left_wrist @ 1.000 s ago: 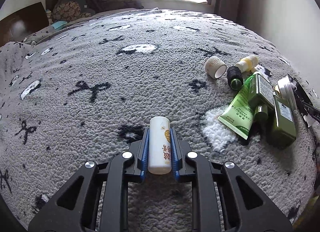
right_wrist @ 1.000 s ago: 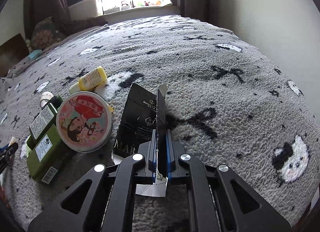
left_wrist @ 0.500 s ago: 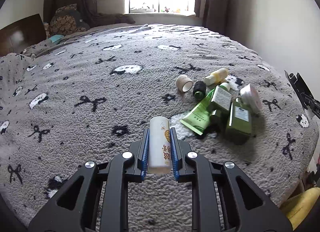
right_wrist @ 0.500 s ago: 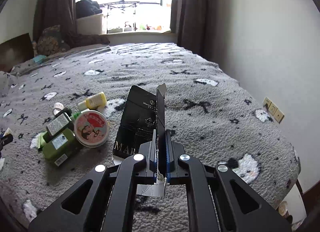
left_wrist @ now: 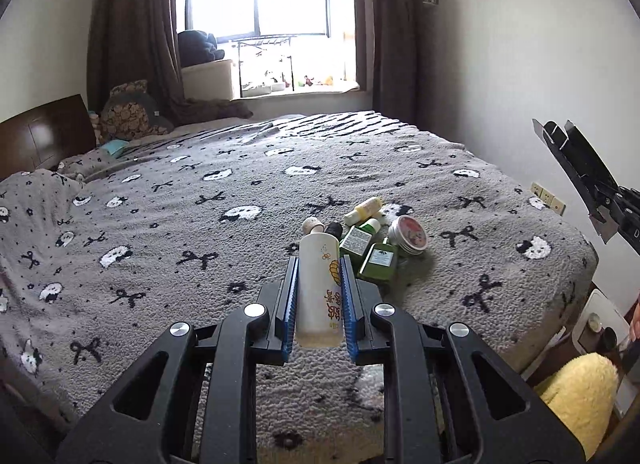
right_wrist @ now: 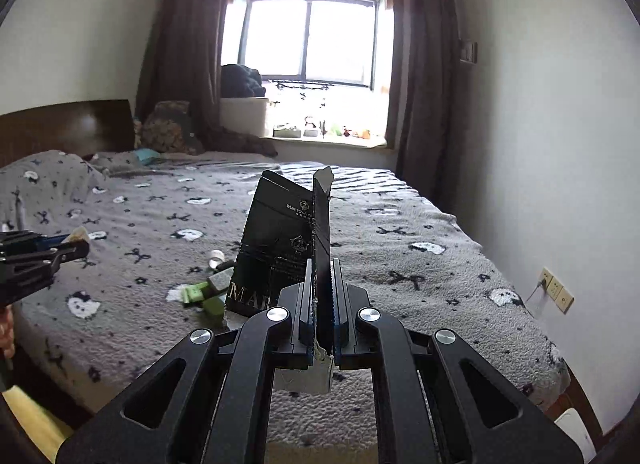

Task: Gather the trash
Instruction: 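Lift the black box and white bottle and carry them toward the bed edge, then lower both items below the bed edge and open both tools over the bin, then move both tools back over the bed toward the remaining items, then grasp the round pink tin with the right tool while the left grasps the green Origins bottle, then carry the tin and green bottle down below the bed edge toward the bin, then open both tools to drop the tin and green bottle into the bin, then move both tools back over the bed toward the remaining items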

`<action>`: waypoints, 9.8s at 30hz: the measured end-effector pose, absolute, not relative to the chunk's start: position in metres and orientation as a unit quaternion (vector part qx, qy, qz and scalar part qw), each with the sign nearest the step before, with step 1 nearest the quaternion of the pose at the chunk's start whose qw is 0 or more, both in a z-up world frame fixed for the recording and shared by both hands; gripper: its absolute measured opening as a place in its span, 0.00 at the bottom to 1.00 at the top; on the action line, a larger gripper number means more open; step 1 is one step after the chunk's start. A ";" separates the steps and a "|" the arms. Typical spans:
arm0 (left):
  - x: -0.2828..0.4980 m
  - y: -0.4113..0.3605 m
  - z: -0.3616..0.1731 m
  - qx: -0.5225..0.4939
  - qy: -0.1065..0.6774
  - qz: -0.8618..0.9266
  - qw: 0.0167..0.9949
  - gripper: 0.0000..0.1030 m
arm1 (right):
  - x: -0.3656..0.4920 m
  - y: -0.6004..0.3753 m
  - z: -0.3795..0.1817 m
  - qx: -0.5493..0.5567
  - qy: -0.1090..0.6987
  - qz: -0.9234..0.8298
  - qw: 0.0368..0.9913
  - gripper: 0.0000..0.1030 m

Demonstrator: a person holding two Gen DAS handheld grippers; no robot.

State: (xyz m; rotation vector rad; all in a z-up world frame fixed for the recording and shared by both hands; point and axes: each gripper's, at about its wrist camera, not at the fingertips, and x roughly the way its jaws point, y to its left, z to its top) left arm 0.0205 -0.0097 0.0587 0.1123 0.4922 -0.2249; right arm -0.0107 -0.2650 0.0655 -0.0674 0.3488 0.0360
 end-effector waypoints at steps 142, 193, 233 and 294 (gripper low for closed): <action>0.190 -0.078 -0.086 0.056 0.423 -0.191 0.884 0.77 | 0.248 -0.257 -0.074 0.088 0.411 0.059 0.905 0.69; -0.023 -0.037 -0.019 0.068 0.304 -0.198 0.929 0.46 | -0.029 -0.249 0.016 -0.036 0.246 0.112 0.962 0.69; -0.073 -0.022 -0.236 0.014 0.564 -0.173 0.807 0.46 | -0.049 -0.183 -0.215 0.006 0.529 0.169 0.831 0.69; -0.010 0.044 -0.074 -0.004 0.427 -0.135 0.894 0.76 | 0.017 -0.279 -0.055 0.042 0.333 0.078 0.939 0.85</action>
